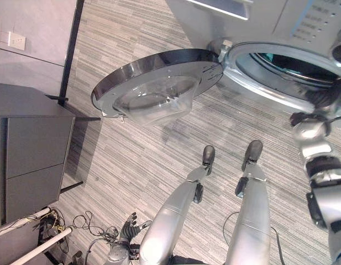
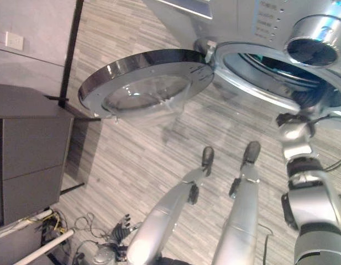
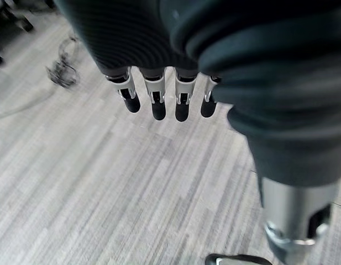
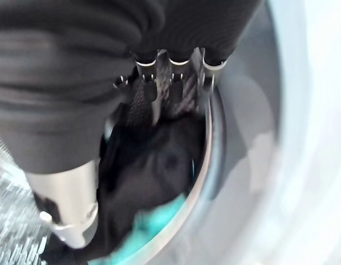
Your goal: Grab the laundry basket,head to the washer,open it,put in the laundry and shut it.
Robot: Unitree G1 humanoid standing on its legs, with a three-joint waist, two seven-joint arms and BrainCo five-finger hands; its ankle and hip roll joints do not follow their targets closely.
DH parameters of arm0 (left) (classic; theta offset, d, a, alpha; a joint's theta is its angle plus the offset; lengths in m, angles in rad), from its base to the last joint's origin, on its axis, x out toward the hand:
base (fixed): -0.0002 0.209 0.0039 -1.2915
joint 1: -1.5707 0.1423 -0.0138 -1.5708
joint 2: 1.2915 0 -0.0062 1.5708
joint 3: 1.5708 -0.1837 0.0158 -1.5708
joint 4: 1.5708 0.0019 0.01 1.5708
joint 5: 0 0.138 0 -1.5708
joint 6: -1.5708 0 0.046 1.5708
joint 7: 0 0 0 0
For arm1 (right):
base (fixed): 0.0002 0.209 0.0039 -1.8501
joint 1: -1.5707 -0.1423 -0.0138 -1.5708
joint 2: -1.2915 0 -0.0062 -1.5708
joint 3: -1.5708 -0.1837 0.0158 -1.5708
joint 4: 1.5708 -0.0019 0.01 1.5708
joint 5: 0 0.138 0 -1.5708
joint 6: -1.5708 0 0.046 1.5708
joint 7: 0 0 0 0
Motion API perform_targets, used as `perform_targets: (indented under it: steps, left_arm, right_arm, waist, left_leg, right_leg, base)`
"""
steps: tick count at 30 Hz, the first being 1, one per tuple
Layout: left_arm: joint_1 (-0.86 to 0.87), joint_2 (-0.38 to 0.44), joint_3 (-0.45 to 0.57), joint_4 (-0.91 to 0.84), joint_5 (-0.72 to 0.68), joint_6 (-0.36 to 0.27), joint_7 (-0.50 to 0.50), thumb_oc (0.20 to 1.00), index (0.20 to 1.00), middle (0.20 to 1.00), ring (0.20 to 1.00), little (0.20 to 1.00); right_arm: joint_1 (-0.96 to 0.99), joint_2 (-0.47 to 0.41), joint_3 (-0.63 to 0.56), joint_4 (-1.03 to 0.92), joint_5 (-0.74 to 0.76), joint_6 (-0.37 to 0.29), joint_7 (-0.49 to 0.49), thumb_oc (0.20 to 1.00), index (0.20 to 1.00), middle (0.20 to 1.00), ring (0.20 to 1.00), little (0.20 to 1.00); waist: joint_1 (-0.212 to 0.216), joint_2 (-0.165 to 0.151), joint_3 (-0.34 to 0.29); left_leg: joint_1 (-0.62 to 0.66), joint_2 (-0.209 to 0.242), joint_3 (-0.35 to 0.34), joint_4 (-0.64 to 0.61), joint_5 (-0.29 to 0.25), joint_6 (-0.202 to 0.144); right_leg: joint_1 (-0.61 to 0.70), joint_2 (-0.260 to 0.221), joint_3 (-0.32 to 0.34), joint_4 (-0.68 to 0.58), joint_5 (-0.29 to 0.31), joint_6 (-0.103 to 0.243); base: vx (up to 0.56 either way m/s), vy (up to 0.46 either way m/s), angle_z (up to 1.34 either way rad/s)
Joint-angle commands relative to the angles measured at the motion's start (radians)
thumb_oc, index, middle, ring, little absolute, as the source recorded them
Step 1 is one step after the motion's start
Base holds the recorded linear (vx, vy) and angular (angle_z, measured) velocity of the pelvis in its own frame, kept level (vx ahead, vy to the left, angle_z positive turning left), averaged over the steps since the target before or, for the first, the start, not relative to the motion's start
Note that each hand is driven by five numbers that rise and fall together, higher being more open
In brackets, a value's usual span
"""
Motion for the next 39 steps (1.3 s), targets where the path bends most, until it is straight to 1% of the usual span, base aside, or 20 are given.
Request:
perform_targets:
  steps: [1,3,4,5,6,8,11,13,15,18,22,24,26,29,32,33,35,36,38,39]
  left_arm:
    - [0.032,-0.012,0.019,0.032,0.022,0.000,0.016,1.000,1.000,1.000,1.000,1.000]
    - [0.031,-0.021,0.036,0.035,0.028,-0.009,0.023,1.000,1.000,1.000,1.000,1.000]
    - [0.032,-0.023,0.040,0.037,0.033,-0.011,0.028,1.000,1.000,1.000,1.000,1.000]
    - [0.032,-0.023,0.040,0.037,0.033,-0.011,0.028,1.000,1.000,1.000,1.000,1.000]
    - [0.031,-0.029,0.050,0.049,0.041,-0.014,0.039,1.000,1.000,1.000,1.000,1.000]
    - [0.034,-0.030,0.052,0.052,0.041,-0.016,0.042,1.000,1.000,1.000,1.000,1.000]
    - [0.028,-0.039,0.067,0.096,0.053,-0.013,0.060,1.000,1.000,1.000,1.000,1.000]
    - [0.022,-0.043,0.085,0.125,0.057,-0.007,0.070,1.000,1.000,1.000,1.000,1.000]
    - [0.014,-0.051,0.111,0.173,0.083,0.007,0.083,1.000,1.000,1.000,1.000,1.000]
    - [-0.002,-0.054,0.152,0.232,0.102,0.023,0.089,1.000,1.000,1.000,1.000,1.000]
    - [-0.015,-0.047,0.185,0.254,0.118,0.036,0.080,1.000,1.000,1.000,1.000,1.000]
    - [-0.027,-0.042,0.206,0.277,0.141,0.053,0.073,1.000,1.000,1.000,1.000,1.000]
    - [-0.032,-0.033,0.230,0.301,0.179,0.069,0.079,1.000,1.000,1.000,1.000,1.000]
    - [-0.028,-0.017,0.267,0.335,0.216,0.079,0.083,1.000,1.000,1.000,1.000,1.000]
    - [-0.023,-0.001,0.287,0.354,0.269,0.083,0.083,1.000,1.000,1.000,1.000,1.000]
    - [-0.018,0.002,0.286,0.357,0.281,0.087,0.075,1.000,1.000,1.000,1.000,1.000]
    - [0.003,0.010,0.262,0.355,0.361,0.090,0.062,1.000,1.000,1.000,1.000,1.000]
    - [0.007,0.012,0.259,0.358,0.380,0.093,0.059,1.000,1.000,1.000,1.000,1.000]
    - [0.005,0.016,0.241,0.359,0.435,0.095,0.045,1.000,1.000,1.000,1.000,1.000]
    - [0.004,0.016,0.241,0.359,0.435,0.095,0.045,1.000,1.000,1.000,1.000,1.000]
  right_arm:
    - [0.036,-0.064,-0.027,-0.004,-0.048,-0.024,-0.031,1.000,1.000,1.000,1.000,1.000]
    - [0.120,-0.009,-0.007,-0.093,-0.149,-0.015,-0.055,1.000,1.000,1.000,1.000,1.000]
    - [0.142,0.007,-0.012,-0.117,-0.167,-0.015,-0.065,1.000,1.000,1.000,1.000,1.000]
    - [0.144,0.007,-0.013,-0.118,-0.168,-0.015,-0.065,1.000,1.000,1.000,1.000,1.000]
    - [0.175,0.050,-0.005,-0.149,-0.201,-0.014,-0.082,1.000,1.000,1.000,1.000,1.000]
    - [0.187,0.071,-0.010,-0.166,-0.199,-0.017,-0.085,1.000,1.000,1.000,1.000,1.000]
    - [0.210,0.154,-0.013,-0.164,-0.159,-0.033,-0.075,1.000,1.000,1.000,1.000,1.000]
    - [0.231,0.199,-0.003,-0.156,-0.129,-0.039,-0.050,1.000,1.000,1.000,1.000,1.000]
    - [0.259,0.258,0.027,-0.076,-0.067,-0.045,0.024,1.000,1.000,1.000,1.000,1.000]
    - [0.304,0.296,0.044,0.028,-0.043,-0.035,0.085,1.000,1.000,1.000,1.000,1.000]
    - [0.376,0.315,0.042,0.166,-0.021,-0.005,0.177,1.000,1.000,1.000,1.000,1.000]
    - [0.425,0.322,0.003,0.222,0.028,-0.001,0.241,1.000,1.000,1.000,1.000,1.000]
    - [0.484,0.318,-0.021,0.238,0.032,0.006,0.260,1.000,1.000,1.000,1.000,1.000]
    - [0.577,0.338,-0.060,0.236,0.065,0.000,0.302,1.000,1.000,1.000,1.000,1.000]
    - [0.634,0.340,-0.067,0.260,0.063,0.011,0.348,1.000,1.000,1.000,1.000,1.000]
    - [0.645,0.338,-0.068,0.268,0.057,0.015,0.355,1.000,1.000,1.000,1.000,1.000]
    - [0.674,0.325,-0.088,0.303,0.042,0.030,0.371,1.000,1.000,1.000,1.000,1.000]
    - [0.681,0.319,-0.100,0.308,0.052,0.032,0.378,1.000,1.000,1.000,1.000,1.000]
    - [0.696,0.300,-0.134,0.298,0.088,0.029,0.394,1.000,1.000,1.000,1.000,1.000]
    - [0.697,0.300,-0.134,0.297,0.088,0.029,0.394,1.000,1.000,1.000,1.000,1.000]
  waist:
    - [-0.046,0.072,0.012]
    - [-0.058,0.053,0.017]
    - [-0.063,0.045,0.019]
    - [-0.063,0.045,0.019]
    - [-0.067,0.031,0.021]
    - [-0.070,0.024,0.022]
    - [-0.077,-0.001,0.020]
    - [-0.079,-0.018,0.018]
    - [-0.078,-0.040,0.007]
    - [-0.074,-0.064,-0.013]
    - [-0.057,-0.076,-0.056]
    - [-0.048,-0.088,-0.086]
    - [-0.044,-0.107,-0.129]
    - [-0.056,-0.144,-0.180]
    - [-0.067,-0.176,-0.226]
    - [-0.064,-0.181,-0.239]
    - [-0.072,-0.193,-0.278]
    - [-0.078,-0.195,-0.285]
    - [-0.108,-0.197,-0.293]
    - [-0.106,-0.196,-0.292]
  left_leg:
    - [-0.013,0.037,-0.042,0.072,-0.011,-0.062]
    - [-0.003,0.041,-0.039,0.089,-0.020,-0.063]
    - [0.000,0.044,-0.038,0.099,-0.026,-0.063]
    - [0.001,0.044,-0.038,0.099,-0.026,-0.063]
    - [0.007,0.046,-0.033,0.115,-0.036,-0.062]
    - [0.011,0.048,-0.030,0.120,-0.042,-0.060]
    - [0.027,0.050,-0.022,0.137,-0.057,-0.058]
    - [0.042,0.052,-0.015,0.143,-0.065,-0.057]
    - [0.085,0.051,-0.009,0.148,-0.079,-0.054]
    - [0.157,0.048,-0.013,0.137,-0.086,-0.053]
    - [0.278,0.041,-0.041,0.106,-0.094,-0.054]
    - [0.344,0.044,-0.061,0.088,-0.099,-0.056]
    - [0.405,0.047,-0.083,0.066,-0.098,-0.058]
    - [0.498,0.051,-0.105,0.030,-0.109,-0.058]
    - [0.579,0.062,-0.116,0.007,-0.125,-0.061]
    - [0.601,0.064,-0.116,0.002,-0.132,-0.059]
    - [0.657,0.073,-0.105,-0.013,-0.158,-0.055]
    - [0.669,0.075,-0.098,-0.009,-0.167,-0.055]
    - [0.697,0.073,-0.066,-0.008,-0.191,-0.047]
    - [0.698,0.073,-0.064,-0.008,-0.191,-0.047]
  right_leg:
    - [0.110,0.013,0.067,-0.069,-0.017,0.066]
    - [0.136,0.014,0.062,-0.085,-0.011,0.066]
    - [0.144,0.017,0.060,-0.087,-0.010,0.066]
    - [0.145,0.017,0.060,-0.087,-0.010,0.066]
    - [0.155,0.019,0.060,-0.094,-0.005,0.067]
    - [0.161,0.021,0.063,-0.098,-0.003,0.068]
    - [0.189,0.020,0.070,-0.113,0.007,0.074]
    - [0.207,0.020,0.074,-0.122,0.014,0.078]
    - [0.254,0.013,0.077,-0.141,0.021,0.083]
    - [0.342,0.005,0.066,-0.171,0.022,0.087]
    - [0.481,-0.014,0.027,-0.214,0.016,0.096]
    - [0.563,-0.016,0.006,-0.240,0.008,0.098]
    - [0.629,-0.014,-0.013,-0.261,0.002,0.100]
    - [0.726,0.001,-0.039,-0.294,-0.011,0.099]
    - [0.814,0.011,-0.057,-0.335,-0.021,0.097]
    - [0.839,0.013,-0.063,-0.349,-0.022,0.096]
    - [0.893,0.020,-0.062,-0.380,-0.023,0.098]
    - [0.903,0.022,-0.056,-0.384,-0.022,0.099]
    - [0.912,0.018,-0.018,-0.411,0.002,0.111]
    - [0.913,0.018,-0.017,-0.411,0.003,0.111]
  base:
    - [-0.01,-0.018,-0.12]
    - [-0.02,-0.019,-0.10]
    - [0.00,0.000,0.00]
    - [0.00,0.000,0.00]
    - [0.00,0.000,0.00]
    - [0.00,0.000,0.00]
    - [0.00,0.025,-0.02]
    - [0.01,0.050,-0.04]
    - [0.05,0.093,-0.09]
    - [0.08,0.048,-0.10]
    - [0.11,-0.007,0.07]
    - [0.13,-0.035,0.34]
    - [0.16,-0.056,0.29]
    - [0.16,-0.092,0.19]
    - [0.14,-0.094,0.06]
    - [0.15,-0.068,0.05]
    - [0.20,-0.033,-0.04]
    - [0.18,0.035,-0.16]
    - [0.04,0.079,-0.15]
    - [-0.15,0.137,-0.29]
